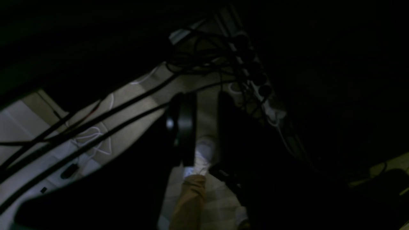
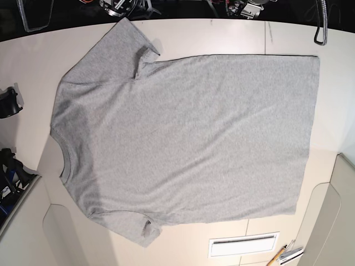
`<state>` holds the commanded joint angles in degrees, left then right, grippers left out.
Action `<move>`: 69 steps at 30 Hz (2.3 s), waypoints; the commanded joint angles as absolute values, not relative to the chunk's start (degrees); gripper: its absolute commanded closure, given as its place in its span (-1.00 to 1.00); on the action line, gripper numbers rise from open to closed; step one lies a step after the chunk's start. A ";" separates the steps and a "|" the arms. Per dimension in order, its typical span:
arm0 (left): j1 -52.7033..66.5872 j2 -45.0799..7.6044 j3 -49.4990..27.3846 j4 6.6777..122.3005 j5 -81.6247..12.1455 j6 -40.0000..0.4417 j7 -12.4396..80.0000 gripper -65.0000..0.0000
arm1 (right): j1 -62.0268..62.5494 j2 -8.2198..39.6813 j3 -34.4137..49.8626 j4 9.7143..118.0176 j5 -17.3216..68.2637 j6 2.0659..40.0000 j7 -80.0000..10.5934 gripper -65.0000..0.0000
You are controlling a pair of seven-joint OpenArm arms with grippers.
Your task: Fold the T-shirt properly
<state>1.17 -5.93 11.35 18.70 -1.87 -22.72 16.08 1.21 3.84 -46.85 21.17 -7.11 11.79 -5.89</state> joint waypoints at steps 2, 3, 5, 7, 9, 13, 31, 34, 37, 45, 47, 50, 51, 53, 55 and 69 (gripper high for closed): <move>1.17 -5.93 11.33 18.70 -1.85 -26.30 16.05 0.60 | 1.21 3.99 -46.85 21.17 -7.11 11.79 -5.89 0.67; 1.23 -5.91 11.33 18.70 -1.85 -27.46 16.05 0.60 | 1.21 4.12 -46.85 21.17 -7.11 11.81 -5.89 0.67; 1.34 -5.91 11.35 18.70 -1.85 -28.36 15.79 0.60 | 1.19 4.27 -46.85 21.17 -7.11 11.79 -5.93 0.67; 1.58 -6.50 11.35 18.70 -1.50 -28.32 15.59 0.60 | 1.17 4.32 -46.85 21.17 -7.11 11.79 -5.93 0.67; 2.13 -6.90 11.35 18.70 -1.43 -28.34 14.35 0.60 | 1.06 4.29 -46.85 21.17 -7.11 11.79 -5.96 0.67; 3.09 -8.27 11.33 18.70 -1.45 -28.34 13.26 0.60 | 1.06 4.62 -46.85 21.17 -7.09 12.23 -5.96 0.67; 4.32 -9.58 11.33 18.70 -1.43 -28.32 12.86 0.60 | -0.54 5.32 -46.85 21.17 -7.11 13.28 -5.98 0.67; 4.93 -9.63 11.33 18.70 -1.43 -28.32 12.80 0.60 | -0.82 6.02 -46.85 21.17 -7.11 13.28 -5.98 0.67; 6.50 -10.41 11.33 18.70 -1.39 -28.32 11.53 0.60 | -1.39 6.83 -46.85 21.28 -7.11 13.23 -5.98 0.67; 10.87 -13.23 11.33 21.21 6.13 -28.36 11.57 0.60 | -1.78 9.43 -46.85 21.78 -7.07 13.30 -5.98 0.67; 12.38 -13.67 11.33 23.68 8.54 -28.62 11.62 0.60 | -1.80 10.55 -46.85 22.72 -6.81 13.32 -5.98 0.67; 15.40 -14.61 11.33 27.94 9.26 -32.08 11.60 0.60 | -2.70 12.62 -46.85 24.67 -6.02 13.37 -6.00 0.67; 16.29 -14.81 11.33 29.23 9.26 -33.19 11.62 0.60 | -3.36 13.43 -46.85 25.58 -6.02 13.52 -6.00 0.67; 17.67 -15.25 11.33 31.18 9.23 -33.76 11.60 0.60 | -4.62 15.03 -46.85 27.83 -6.02 13.63 -5.98 0.67; 18.55 -15.44 11.33 31.88 9.26 -33.74 11.60 0.60 | -5.93 16.45 -46.85 30.17 -6.00 13.96 -6.00 0.67; 28.40 -20.01 10.66 43.79 2.13 -33.69 15.03 0.60 | -17.80 27.46 -46.83 52.97 -5.96 14.37 -6.98 0.67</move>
